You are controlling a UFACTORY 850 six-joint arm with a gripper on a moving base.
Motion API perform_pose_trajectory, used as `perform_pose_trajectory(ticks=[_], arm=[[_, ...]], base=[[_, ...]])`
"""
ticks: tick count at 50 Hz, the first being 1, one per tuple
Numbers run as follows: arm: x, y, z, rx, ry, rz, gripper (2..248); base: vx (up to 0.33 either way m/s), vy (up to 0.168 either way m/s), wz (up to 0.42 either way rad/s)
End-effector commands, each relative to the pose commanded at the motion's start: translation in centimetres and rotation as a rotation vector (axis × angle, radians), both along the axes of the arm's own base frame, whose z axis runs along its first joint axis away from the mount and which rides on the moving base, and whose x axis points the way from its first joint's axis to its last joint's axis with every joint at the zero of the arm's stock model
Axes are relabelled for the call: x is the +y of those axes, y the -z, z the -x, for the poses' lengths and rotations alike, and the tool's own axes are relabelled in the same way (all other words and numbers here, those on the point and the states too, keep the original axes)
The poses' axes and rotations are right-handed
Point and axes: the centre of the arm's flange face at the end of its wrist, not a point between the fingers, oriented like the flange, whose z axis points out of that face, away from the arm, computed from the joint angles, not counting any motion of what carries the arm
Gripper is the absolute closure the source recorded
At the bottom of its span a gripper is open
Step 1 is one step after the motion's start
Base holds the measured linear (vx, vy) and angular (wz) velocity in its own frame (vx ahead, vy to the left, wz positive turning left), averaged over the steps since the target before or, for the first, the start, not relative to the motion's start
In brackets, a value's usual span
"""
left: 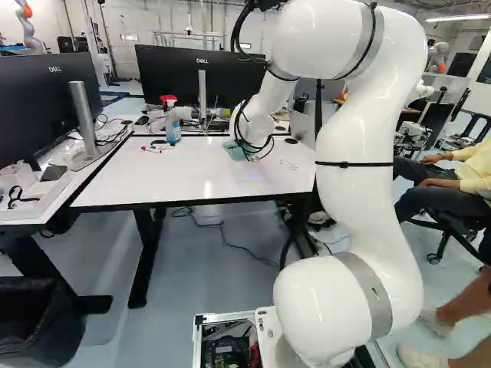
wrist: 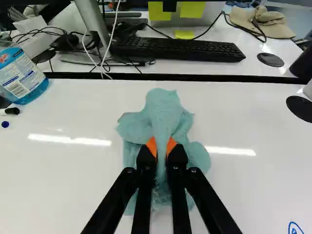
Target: Clean the table with the green towel
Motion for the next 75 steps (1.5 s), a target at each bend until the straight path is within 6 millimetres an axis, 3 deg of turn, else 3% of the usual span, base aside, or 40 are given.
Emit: perform_pose_trajectory(ticks=[60,75], arm=[[0.0,0.7,0.5,0.096,0.0,0.008,210],[0.0,0.9,-1.5,0.081,0.002,0.007,210]], base=[[0.0,0.0,0.0],[0.0,0.0,0.0]])
